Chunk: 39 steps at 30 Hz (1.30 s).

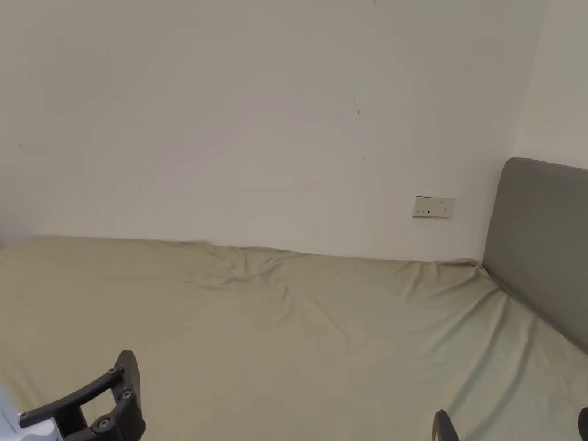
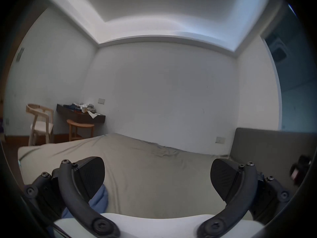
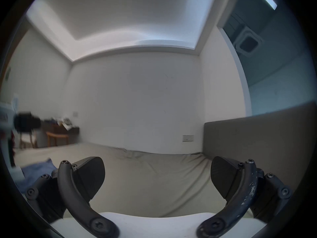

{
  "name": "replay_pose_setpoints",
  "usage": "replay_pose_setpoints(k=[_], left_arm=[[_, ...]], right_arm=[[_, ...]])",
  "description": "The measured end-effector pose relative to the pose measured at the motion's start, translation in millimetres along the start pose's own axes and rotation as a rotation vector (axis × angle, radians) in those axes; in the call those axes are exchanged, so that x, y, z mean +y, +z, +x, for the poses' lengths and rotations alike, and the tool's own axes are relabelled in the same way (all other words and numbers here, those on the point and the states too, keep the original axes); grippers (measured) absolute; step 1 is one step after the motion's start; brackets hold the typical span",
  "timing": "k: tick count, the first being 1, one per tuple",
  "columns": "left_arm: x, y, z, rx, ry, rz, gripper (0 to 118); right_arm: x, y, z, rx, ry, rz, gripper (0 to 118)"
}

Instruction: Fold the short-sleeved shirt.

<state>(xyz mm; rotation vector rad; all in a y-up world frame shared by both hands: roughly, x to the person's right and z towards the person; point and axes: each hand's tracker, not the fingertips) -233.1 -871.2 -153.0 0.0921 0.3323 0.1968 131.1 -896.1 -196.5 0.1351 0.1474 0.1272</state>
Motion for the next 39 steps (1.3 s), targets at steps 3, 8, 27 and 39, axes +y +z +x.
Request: replay_pose_setpoints(k=[3,8,27,39], left_arm=[[-1.7,-0.4,1.4,-0.063,-0.035,0.002,118],[-8.1,-4.8,5.7,-0.159,-0.049,-0.180,118],[4.6,7.1,36.0,-0.061,-0.217,-0.007,118],[-3.6,5.3,32.2,-0.123,-0.213,-0.070,111]], right_arm=[[-2.1,-1.4,1.4,0.016,-0.037,-0.003,118],[-2.1,-2.9,3.5,-0.009,-0.088,0.022,118],[-12.7,-1.5,2.3,0.024,-0.093,-0.004,118],[-12.7,-2.0,0.7,0.062,-0.072,-0.069,118]])
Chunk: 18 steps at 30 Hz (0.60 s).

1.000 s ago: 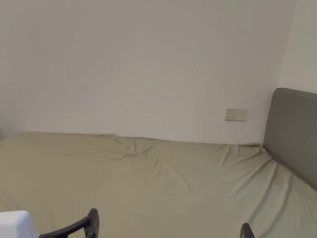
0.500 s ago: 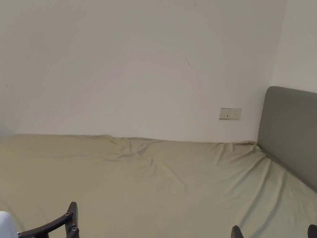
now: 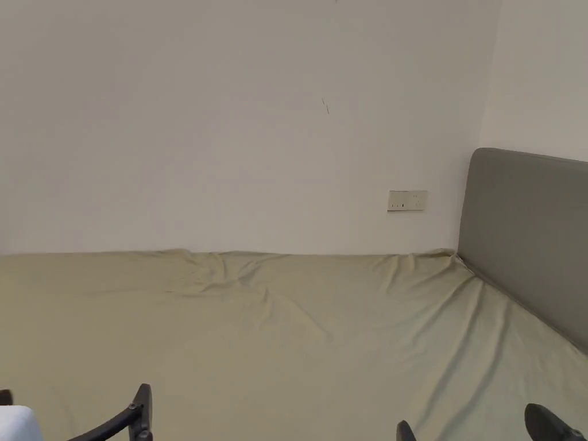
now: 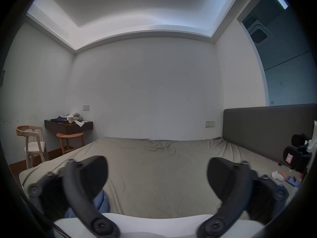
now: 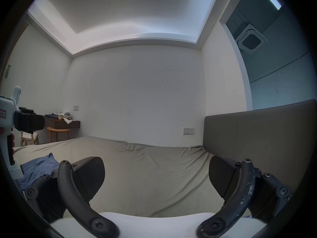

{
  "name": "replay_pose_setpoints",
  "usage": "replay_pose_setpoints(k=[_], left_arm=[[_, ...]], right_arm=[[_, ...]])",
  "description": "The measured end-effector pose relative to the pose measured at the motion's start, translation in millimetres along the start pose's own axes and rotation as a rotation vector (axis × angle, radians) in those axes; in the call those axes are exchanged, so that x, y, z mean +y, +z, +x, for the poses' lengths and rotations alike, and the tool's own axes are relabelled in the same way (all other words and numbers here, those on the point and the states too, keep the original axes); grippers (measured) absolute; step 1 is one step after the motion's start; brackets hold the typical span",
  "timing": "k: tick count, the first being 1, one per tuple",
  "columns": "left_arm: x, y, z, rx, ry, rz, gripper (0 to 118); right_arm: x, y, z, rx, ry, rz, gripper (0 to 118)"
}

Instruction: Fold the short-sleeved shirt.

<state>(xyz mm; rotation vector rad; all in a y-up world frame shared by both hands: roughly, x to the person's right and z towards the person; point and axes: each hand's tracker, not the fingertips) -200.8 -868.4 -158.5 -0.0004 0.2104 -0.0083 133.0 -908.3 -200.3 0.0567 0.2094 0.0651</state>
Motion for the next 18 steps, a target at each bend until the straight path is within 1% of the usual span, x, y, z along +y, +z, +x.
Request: replay_pose_setpoints(k=[1,2,3,4,5,6,9,10,12,15,17,18], left_arm=[[0.7,0.0,0.5,-0.008,-0.001,-0.005,97],[1.9,-0.5,1.6,-0.016,-0.002,-0.026,66],[2.7,-1.8,2.7,-0.020,-0.002,-0.050,33],[2.9,-3.8,3.5,-0.019,-0.004,-0.055,6],[2.1,-4.4,4.5,-0.007,-0.007,-0.050,0],[1.7,-4.6,5.3,-0.005,-0.023,-0.051,0],[1.4,-5.7,9.9,-0.041,-0.093,-0.084,0],[1.0,-6.0,11.7,-0.039,-0.096,-0.081,0],[1.1,-7.3,13.2,-0.056,-0.064,-0.081,0],[2.9,-6.8,9.3,-0.122,0.019,-0.083,0],[4.4,-3.6,2.8,-0.098,0.016,-0.076,0],[5.4,-1.3,-2.3,-0.072,0.011,-0.072,0]], right_arm=[[1.1,0.0,0.7,0.021,-0.027,-0.036,117],[2.8,0.0,2.3,0.040,-0.057,-0.051,98],[3.1,-0.3,3.8,0.047,-0.086,-0.044,73],[3.8,-0.4,4.0,0.025,-0.105,-0.040,41],[4.5,-1.5,4.1,0.002,-0.112,-0.043,3],[5.0,-1.6,5.6,-0.015,-0.115,-0.040,2],[5.6,0.6,12.8,0.000,-0.095,-0.045,2],[5.9,1.2,13.4,-0.019,-0.085,-0.036,2],[7.8,1.4,14.1,-0.023,-0.090,-0.034,2],[11.9,0.2,12.9,0.018,-0.115,-0.030,2],[16.1,-3.6,1.3,0.052,-0.099,-0.016,2],[19.1,-7.3,-6.0,0.095,-0.087,-0.012,2]])
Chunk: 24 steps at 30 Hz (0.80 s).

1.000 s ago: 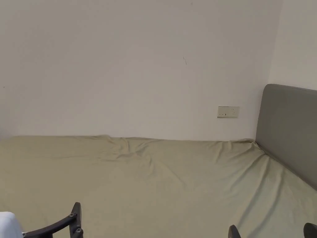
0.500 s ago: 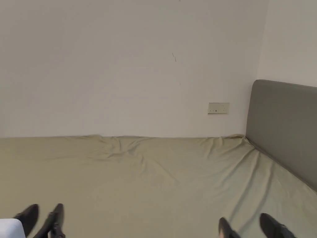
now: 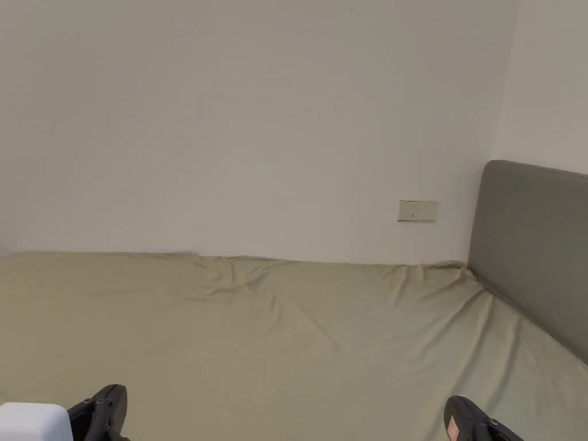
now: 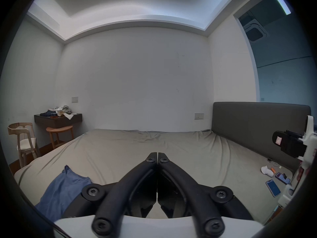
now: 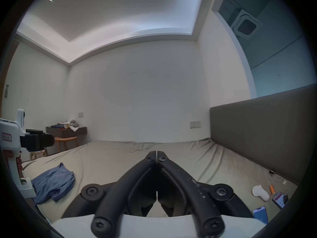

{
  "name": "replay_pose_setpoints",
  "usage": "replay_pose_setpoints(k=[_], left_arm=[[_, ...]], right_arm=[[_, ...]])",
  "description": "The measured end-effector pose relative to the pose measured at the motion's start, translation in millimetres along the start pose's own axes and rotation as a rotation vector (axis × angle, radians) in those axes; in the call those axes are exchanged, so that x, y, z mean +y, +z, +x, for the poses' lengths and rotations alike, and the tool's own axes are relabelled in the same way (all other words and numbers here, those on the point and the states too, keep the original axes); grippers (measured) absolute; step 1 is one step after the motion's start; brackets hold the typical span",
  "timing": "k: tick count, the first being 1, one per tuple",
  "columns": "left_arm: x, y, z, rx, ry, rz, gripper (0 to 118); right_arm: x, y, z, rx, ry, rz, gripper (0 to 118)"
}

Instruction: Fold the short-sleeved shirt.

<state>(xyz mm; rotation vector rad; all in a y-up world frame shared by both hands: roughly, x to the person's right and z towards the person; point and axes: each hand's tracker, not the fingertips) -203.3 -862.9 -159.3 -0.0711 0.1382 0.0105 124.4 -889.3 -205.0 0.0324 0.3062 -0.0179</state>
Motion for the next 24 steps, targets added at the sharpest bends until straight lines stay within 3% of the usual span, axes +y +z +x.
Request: replay_pose_setpoints(k=[5,12,16,20,24], left_arm=[[-0.1,37.1,-43.6,0.169,0.024,0.017,0],[-12.3,112.7,-127.8,0.556,0.042,-0.036,0],[-21.4,146.2,-165.5,0.699,0.103,-0.057,0],[-32.3,158.6,-188.3,0.755,0.142,-0.081,0],[-48.9,147.3,-207.2,0.723,0.206,-0.110,0]], right_arm=[[4.9,-31.5,-52.5,0.229,-0.008,0.008,2],[-3.2,-77.8,-170.5,0.639,-0.062,-0.038,2],[-6.8,-85.5,-227.6,0.826,-0.081,-0.064,2],[-13.5,-91.2,-263.5,0.933,-0.099,-0.103,2],[-23.2,-101.2,-279.3,0.940,-0.073,-0.144,2]])
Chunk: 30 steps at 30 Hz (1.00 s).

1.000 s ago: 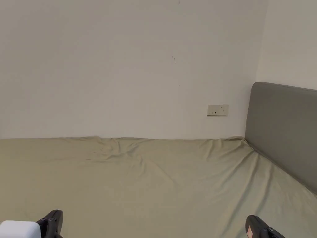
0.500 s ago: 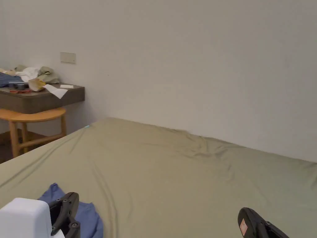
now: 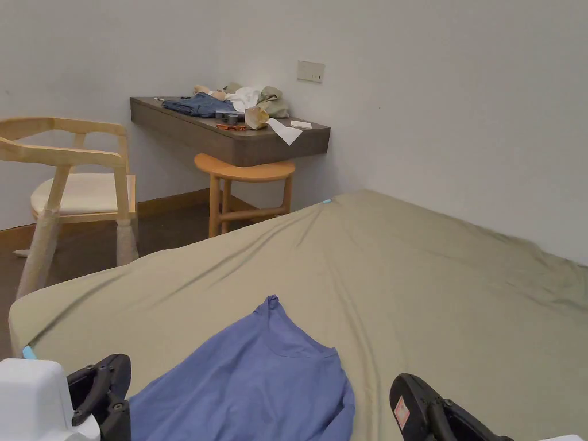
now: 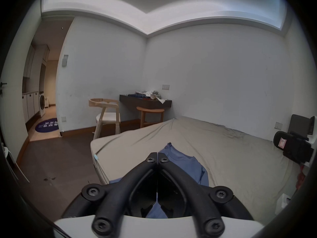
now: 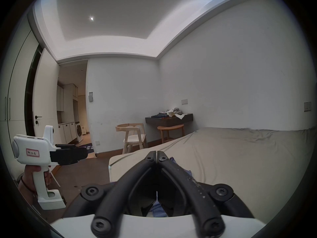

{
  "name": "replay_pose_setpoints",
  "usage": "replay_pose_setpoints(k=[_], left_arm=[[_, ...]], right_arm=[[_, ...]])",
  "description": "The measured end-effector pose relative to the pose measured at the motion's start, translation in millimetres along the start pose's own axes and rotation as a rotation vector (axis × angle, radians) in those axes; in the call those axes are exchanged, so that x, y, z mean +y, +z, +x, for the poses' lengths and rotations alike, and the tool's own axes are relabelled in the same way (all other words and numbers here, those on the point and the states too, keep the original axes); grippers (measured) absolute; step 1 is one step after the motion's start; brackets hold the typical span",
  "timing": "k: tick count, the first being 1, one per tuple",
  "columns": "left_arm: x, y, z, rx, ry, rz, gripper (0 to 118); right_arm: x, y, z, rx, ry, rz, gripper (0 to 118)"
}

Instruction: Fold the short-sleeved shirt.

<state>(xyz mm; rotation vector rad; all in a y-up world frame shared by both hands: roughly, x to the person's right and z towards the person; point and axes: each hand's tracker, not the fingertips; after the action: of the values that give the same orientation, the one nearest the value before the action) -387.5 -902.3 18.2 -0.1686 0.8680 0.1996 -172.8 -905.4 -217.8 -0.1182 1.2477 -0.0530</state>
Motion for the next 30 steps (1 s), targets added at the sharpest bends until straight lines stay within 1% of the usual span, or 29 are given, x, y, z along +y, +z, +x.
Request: replay_pose_setpoints(k=[3,7,9,10,12,13,14,16,17,18,22,24,25,26,27,28,29,30], left_arm=[[-11.0,-33.3,3.1,-0.014,0.010,-0.052,0],[-32.8,-97.4,5.7,-0.119,0.032,-0.156,0],[-48.6,-140.0,4.5,-0.167,0.049,-0.196,0],[-54.4,-158.5,4.1,-0.181,0.036,-0.223,3],[-69.8,-198.8,3.2,-0.177,0.020,-0.280,24],[-77.9,-216.6,2.9,-0.162,-0.003,-0.305,42],[-85.2,-234.1,1.8,-0.160,-0.006,-0.318,73],[-95.4,-261.6,3.5,-0.124,-0.023,-0.378,86],[-100.5,-276.4,3.6,-0.130,-0.019,-0.403,91],[-104.7,-288.9,3.4,-0.134,-0.006,-0.414,101],[-124.8,-328.8,8.7,-0.159,-0.003,-0.465,102],[-142.6,-351.3,16.5,-0.107,-0.081,-0.573,104],[-152.4,-360.1,18.3,-0.088,-0.096,-0.616,104],[-162.5,-366.1,22.0,-0.074,-0.132,-0.651,109],[-158.7,-359.1,29.6,-0.071,-0.167,-0.549,109],[-152.2,-357.8,33.6,-0.045,-0.173,-0.604,104],[-149.6,-356.6,36.3,-0.043,-0.167,-0.608,82],[-144.3,-347.8,34.8,-0.107,-0.068,-0.577,57]], right_arm=[[-7.0,-5.8,8.7,-0.029,0.005,-0.050,2],[-18.7,1.7,31.8,-0.118,-0.015,-0.116,2],[-25.5,7.4,44.7,-0.171,-0.024,-0.154,2],[-28.8,9.5,49.4,-0.194,-0.024,-0.170,2],[-37.3,12.0,60.1,-0.245,-0.028,-0.204,2],[-41.1,11.1,64.7,-0.251,-0.039,-0.223,2],[-44.8,9.2,67.3,-0.249,-0.056,-0.252,2],[-51.6,6.1,70.4,-0.235,-0.064,-0.270,2],[-55.3,3.7,71.1,-0.220,-0.068,-0.284,2],[-58.2,-0.1,70.6,-0.206,-0.073,-0.302,2],[-68.1,-15.3,66.5,-0.179,-0.056,-0.356,2],[-71.8,-22.4,64.8,-0.173,-0.055,-0.368,2],[-72.8,-24.7,64.3,-0.167,-0.065,-0.372,2],[-74.0,-26.7,63.7,-0.159,-0.075,-0.377,2],[-75.1,-27.7,62.0,-0.157,-0.076,-0.376,2],[-75.8,-28.0,60.5,-0.156,-0.074,-0.376,2],[-75.8,-28.2,59.9,-0.153,-0.076,-0.380,2],[-76.3,-28.0,60.3,-0.149,-0.082,-0.385,2]])
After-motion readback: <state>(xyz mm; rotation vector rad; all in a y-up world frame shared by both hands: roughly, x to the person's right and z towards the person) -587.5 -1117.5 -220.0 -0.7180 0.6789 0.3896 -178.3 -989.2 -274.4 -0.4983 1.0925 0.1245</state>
